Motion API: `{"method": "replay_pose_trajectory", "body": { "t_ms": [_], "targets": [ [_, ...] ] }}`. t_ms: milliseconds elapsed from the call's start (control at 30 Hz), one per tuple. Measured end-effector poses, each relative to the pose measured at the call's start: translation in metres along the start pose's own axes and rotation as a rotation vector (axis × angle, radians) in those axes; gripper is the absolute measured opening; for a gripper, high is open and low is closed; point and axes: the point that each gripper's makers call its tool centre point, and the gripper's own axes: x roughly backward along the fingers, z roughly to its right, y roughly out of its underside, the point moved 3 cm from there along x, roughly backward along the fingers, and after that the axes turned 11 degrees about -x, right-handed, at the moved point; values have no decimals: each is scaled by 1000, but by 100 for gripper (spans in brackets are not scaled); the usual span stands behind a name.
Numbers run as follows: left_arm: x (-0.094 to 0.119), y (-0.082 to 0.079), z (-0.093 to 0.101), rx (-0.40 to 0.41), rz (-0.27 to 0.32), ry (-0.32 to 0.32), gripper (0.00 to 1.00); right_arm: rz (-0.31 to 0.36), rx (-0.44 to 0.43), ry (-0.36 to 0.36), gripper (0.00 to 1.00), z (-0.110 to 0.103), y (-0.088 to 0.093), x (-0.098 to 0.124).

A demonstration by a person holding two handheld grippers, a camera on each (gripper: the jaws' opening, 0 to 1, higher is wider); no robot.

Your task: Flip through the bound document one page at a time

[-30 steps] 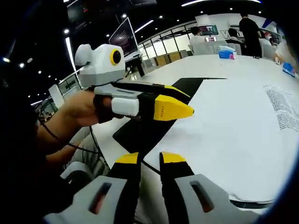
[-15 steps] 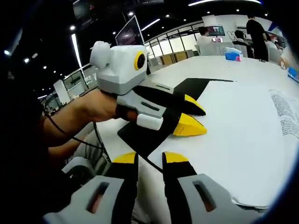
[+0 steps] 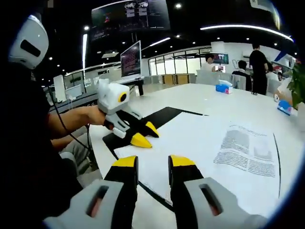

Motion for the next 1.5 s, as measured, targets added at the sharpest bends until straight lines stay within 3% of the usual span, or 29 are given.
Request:
{"method": "replay_pose_trajectory", "body": {
  "t_ms": [300,400,467,600,800,1200,1500],
  "targets": [
    [0,2,-2,3,-3,50,28,-37,43,31,23,20,22,1],
    [0,1,-2,0,-14,52,28,-82,109,48,16,25,31,-1],
    [0,1,-2,-5,-24,56,28,-133,116,58,3,30,40,-2],
    [0,1,-1,-22,-33,75,29,-112,103,49,2,31,42,-4],
    [0,1,-1,-32,-36,84,29,-65,68,46,2,34,39,-8],
    [1,1,-1,-42,-13,96,29,-90,11,42,2,59,18,-38],
    [0,2,-1,-50,-5,111,29,-27,-186,8,2,77,1,-56]
  ]
}}
